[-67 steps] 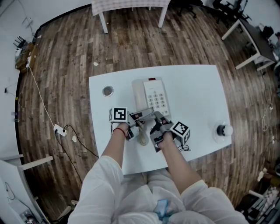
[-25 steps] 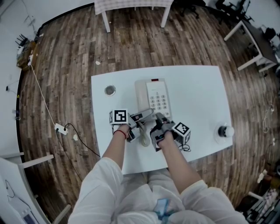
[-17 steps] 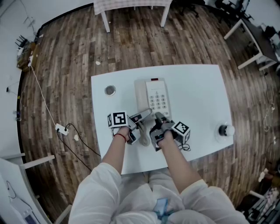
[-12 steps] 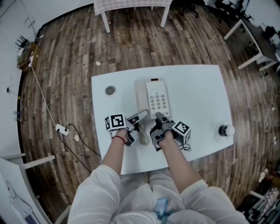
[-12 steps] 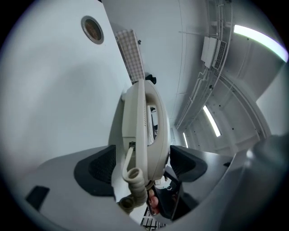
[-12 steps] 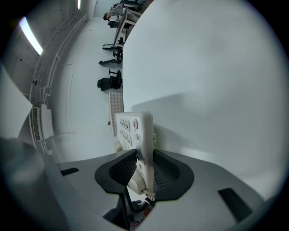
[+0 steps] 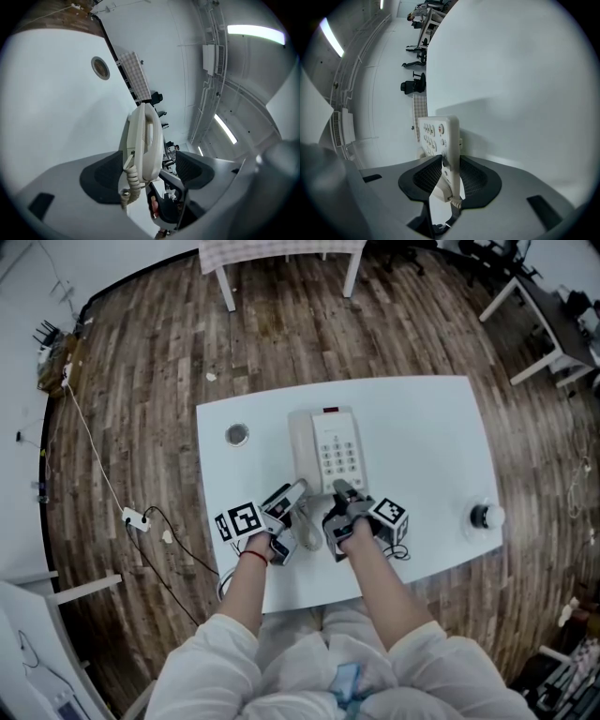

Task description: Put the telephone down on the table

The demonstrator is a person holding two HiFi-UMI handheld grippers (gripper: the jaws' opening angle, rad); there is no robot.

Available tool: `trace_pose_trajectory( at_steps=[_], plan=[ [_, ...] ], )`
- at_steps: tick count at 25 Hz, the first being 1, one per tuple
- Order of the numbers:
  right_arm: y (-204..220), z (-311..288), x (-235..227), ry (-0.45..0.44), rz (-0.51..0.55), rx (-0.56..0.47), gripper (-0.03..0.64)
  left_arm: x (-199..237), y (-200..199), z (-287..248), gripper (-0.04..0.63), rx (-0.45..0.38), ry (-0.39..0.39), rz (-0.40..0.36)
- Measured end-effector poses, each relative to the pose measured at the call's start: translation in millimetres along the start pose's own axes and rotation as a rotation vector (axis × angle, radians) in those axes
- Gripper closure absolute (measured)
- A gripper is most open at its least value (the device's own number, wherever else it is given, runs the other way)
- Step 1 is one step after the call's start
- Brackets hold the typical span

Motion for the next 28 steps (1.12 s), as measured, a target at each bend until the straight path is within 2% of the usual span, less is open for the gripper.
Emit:
trace_pose_trajectory(
  at_steps=[3, 8, 10, 12, 13, 16, 19, 28],
  plan=[
    [0, 0, -1, 0.003, -0.001, 0.001, 0.479, -9, 0, 16, 0.250, -0.040, -0.029, -0.023],
    [-1, -1, -3, 0.004, -0.001, -0.001, 0.479, -35, 14, 29, 0.287, -0.057, 0.009, -0.030],
    [-1, -2, -4, 0.003, -0.002, 0.001, 0.479, -44, 21, 31, 0.361, -0.069, 0.023, -0.058],
    [-2, -3, -5, 0.001, -0.002, 0.006, 0.479, -56, 25, 31, 0.516, -0.087, 0.062, -0.105],
    [-3, -4, -6, 0.000, -0.002, 0.008, 0.479, -63, 26, 30, 0.569, -0.089, 0.087, -0.137],
    [-5, -5, -7, -0.002, -0.005, 0.013, 0.479, -81, 29, 24, 0.583, -0.057, 0.149, -0.211],
    [-4, -6, -9, 0.002, -0.009, 0.015, 0.477, -89, 33, 18, 0.583, -0.035, 0.193, -0.230],
    [-6, -8, -13, 0.014, -0.023, 0.015, 0.476, -98, 39, 18, 0.583, -0.031, 0.173, -0.279]
  ],
)
Point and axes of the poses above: the fingertips, and each gripper's own axes: z backward along the fingers, x to its left, y out of its underside, the point moved 7 cm from there along z, backward along the fingers, and after that the axes turned 10 degrees about -z, right-handed, at the moved point
